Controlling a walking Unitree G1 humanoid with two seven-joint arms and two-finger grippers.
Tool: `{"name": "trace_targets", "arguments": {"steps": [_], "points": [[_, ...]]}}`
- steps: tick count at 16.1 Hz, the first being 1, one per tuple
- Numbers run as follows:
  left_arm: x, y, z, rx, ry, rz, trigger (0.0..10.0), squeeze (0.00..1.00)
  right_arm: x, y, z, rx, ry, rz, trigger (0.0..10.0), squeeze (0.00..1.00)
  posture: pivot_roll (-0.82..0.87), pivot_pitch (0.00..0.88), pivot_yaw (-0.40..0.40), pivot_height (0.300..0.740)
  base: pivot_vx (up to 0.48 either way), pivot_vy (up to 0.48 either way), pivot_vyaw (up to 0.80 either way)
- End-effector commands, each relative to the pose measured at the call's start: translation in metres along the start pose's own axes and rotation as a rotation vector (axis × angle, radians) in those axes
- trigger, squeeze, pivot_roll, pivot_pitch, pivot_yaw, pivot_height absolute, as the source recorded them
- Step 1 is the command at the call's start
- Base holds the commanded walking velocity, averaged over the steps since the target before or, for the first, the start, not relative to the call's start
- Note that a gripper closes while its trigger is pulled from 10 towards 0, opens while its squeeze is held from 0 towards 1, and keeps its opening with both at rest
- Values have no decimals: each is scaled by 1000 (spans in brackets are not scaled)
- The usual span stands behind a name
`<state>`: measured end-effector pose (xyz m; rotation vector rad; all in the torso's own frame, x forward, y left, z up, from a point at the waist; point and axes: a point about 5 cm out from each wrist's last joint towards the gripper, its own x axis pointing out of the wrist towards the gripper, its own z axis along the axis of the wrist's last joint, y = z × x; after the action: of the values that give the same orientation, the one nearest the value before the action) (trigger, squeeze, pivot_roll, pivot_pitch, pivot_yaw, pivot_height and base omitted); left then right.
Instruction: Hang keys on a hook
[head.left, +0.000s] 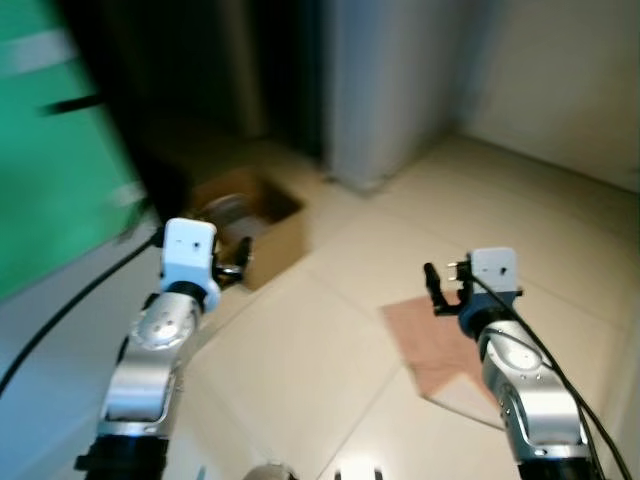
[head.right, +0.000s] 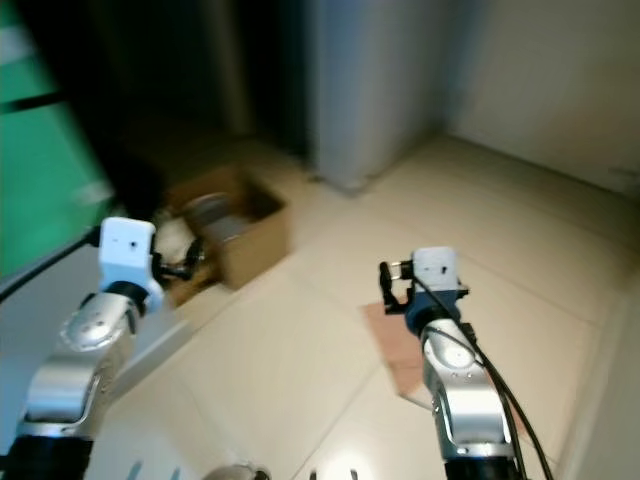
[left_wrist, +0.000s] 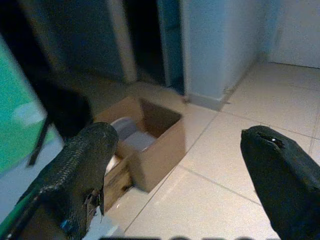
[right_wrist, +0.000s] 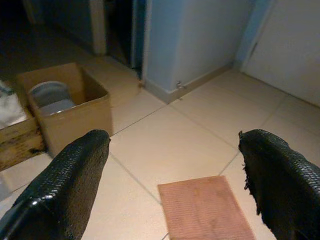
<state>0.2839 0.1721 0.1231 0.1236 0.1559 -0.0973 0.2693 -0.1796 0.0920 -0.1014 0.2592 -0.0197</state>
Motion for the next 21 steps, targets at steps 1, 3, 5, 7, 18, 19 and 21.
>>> {"name": "trace_targets", "arguments": {"steps": [1, 3, 5, 7, 18, 19, 21], "points": [[1, 3, 5, 10, -20, 8, 10000, 212, 1, 0, 3, 20, 4, -7, 10000, 1000, -77, 0, 18, 740, 274, 0, 800], [2, 3, 6, 10, -24, 7, 10000, 216, 2, 0, 3, 9, -2, -6, 10000, 1000, -76, 0, 16, 740, 283, 0, 800], [2, 2, 6, 11, -26, 4, 10000, 212, 2, 1, 3, 7, -5, -5, 10000, 1000, -74, 0, 16, 740, 289, 0, 800], [2, 2, 6, 12, -28, 2, 10000, 212, 3, 1, 3, 7, -6, -5, 10000, 1000, -73, 0, 18, 740, 292, 0, 800], [4, 3, 7, 15, -32, 2, 10000, 216, 6, 5, 2, 2, -3, 4, 10000, 1000, -65, 0, 19, 740, 289, 0, 697], [4, 4, 8, 15, -32, 2, 10000, 220, 6, 6, 2, 1, -3, 4, 10000, 1000, -64, 0, 19, 740, 289, 0, 675], [4, 4, 8, 15, -31, 3, 10000, 224, 6, 6, 2, 1, -3, 6, 10000, 1000, -63, 0, 20, 740, 289, 0, 681]]}}
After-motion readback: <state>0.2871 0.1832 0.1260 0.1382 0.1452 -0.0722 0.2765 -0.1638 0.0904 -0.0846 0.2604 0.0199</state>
